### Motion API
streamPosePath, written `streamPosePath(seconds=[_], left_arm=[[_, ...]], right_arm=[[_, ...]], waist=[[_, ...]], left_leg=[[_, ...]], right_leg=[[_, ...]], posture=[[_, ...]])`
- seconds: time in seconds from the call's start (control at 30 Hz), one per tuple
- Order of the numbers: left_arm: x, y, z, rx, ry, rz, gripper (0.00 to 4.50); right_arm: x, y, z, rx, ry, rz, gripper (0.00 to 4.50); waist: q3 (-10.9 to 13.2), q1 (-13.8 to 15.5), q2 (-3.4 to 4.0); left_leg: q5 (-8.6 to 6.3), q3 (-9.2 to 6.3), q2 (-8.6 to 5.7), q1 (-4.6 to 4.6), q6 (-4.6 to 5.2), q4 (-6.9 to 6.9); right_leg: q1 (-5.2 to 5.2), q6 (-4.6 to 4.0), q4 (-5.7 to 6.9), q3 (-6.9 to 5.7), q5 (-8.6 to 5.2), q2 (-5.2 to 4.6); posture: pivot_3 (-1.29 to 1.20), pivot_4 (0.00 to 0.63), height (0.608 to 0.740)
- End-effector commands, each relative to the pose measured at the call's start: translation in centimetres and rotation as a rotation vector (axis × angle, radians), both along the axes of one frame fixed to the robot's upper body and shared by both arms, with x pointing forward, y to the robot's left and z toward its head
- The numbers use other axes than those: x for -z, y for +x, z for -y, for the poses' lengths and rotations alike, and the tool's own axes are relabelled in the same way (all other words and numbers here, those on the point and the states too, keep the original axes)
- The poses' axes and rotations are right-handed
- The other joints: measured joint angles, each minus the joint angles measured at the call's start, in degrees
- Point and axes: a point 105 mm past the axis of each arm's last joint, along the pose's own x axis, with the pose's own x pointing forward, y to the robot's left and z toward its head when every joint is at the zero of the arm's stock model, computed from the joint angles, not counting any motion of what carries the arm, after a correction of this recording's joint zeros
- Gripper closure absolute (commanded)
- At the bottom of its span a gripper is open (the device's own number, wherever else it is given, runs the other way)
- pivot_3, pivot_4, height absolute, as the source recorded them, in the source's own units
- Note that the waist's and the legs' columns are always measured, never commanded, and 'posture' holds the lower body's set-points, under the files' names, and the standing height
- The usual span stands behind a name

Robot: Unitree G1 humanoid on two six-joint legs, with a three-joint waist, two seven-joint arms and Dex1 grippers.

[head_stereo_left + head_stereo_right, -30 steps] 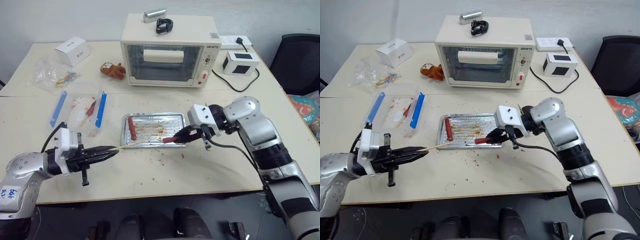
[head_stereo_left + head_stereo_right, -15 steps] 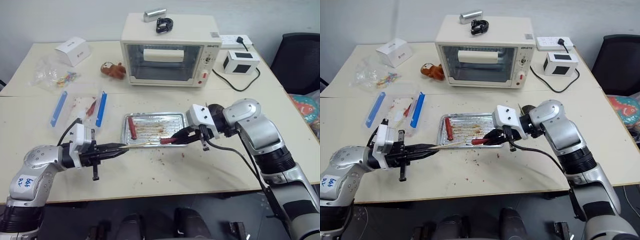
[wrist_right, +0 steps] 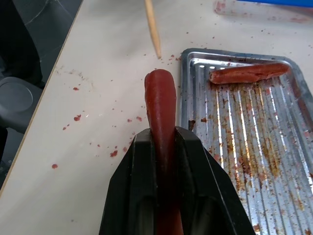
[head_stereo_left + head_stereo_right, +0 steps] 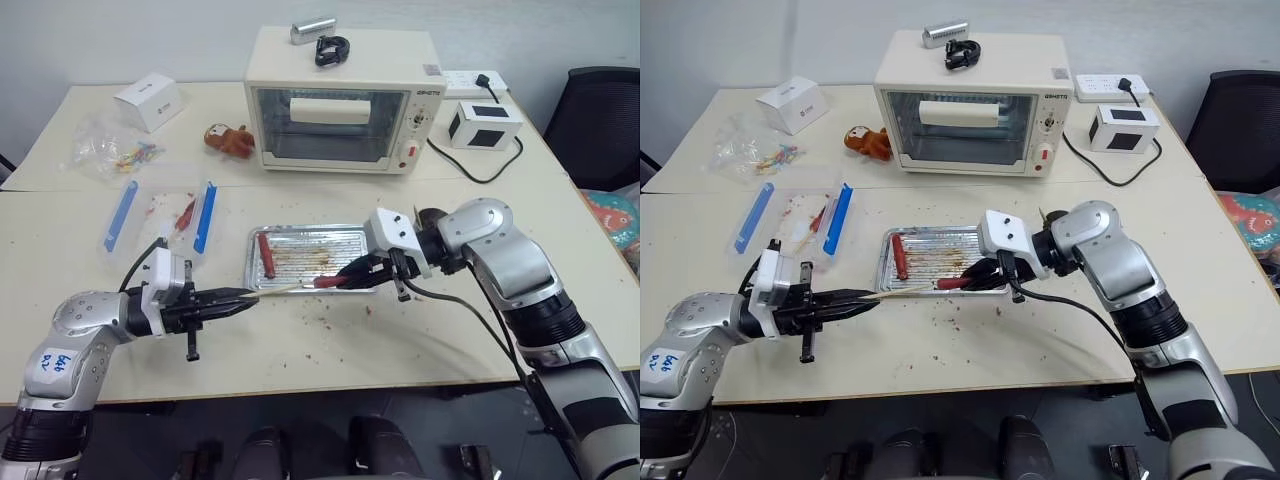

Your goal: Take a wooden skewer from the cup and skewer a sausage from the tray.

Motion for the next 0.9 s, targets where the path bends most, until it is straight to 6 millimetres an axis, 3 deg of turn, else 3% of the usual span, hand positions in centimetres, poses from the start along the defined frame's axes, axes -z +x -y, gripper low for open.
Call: streamPosePath(seconds=[0.03,0.9], left_arm=[[-0.5,-0.1,0.3,0.017,0.006,0.032,4.5],[-0.7,0.3,0.4,0.003,-0.006,0.043,4.5]], right_arm=[[-1.1,0.0,-0.6,-0.018,0.024,0.027,4.27],[-0.7,0.4,0.0,-0.009,0.002,0.019,4.27]], waist=[[0.0,0.0,0.0],[0.0,0.0,0.0]], left_leg=[[0.0,0.01,0.01,0.0,0.0,0.0],[-0.04,0.13,0.01,0.0,0.05,0.14]], right_leg=[[-0.01,0.0,0.0,0.01,0.0,0.0],[-0.06,0.0,0.15,0.14,0.0,0.01]], posture=[[0.0,0.15,0.74],[0.0,0.15,0.74]])
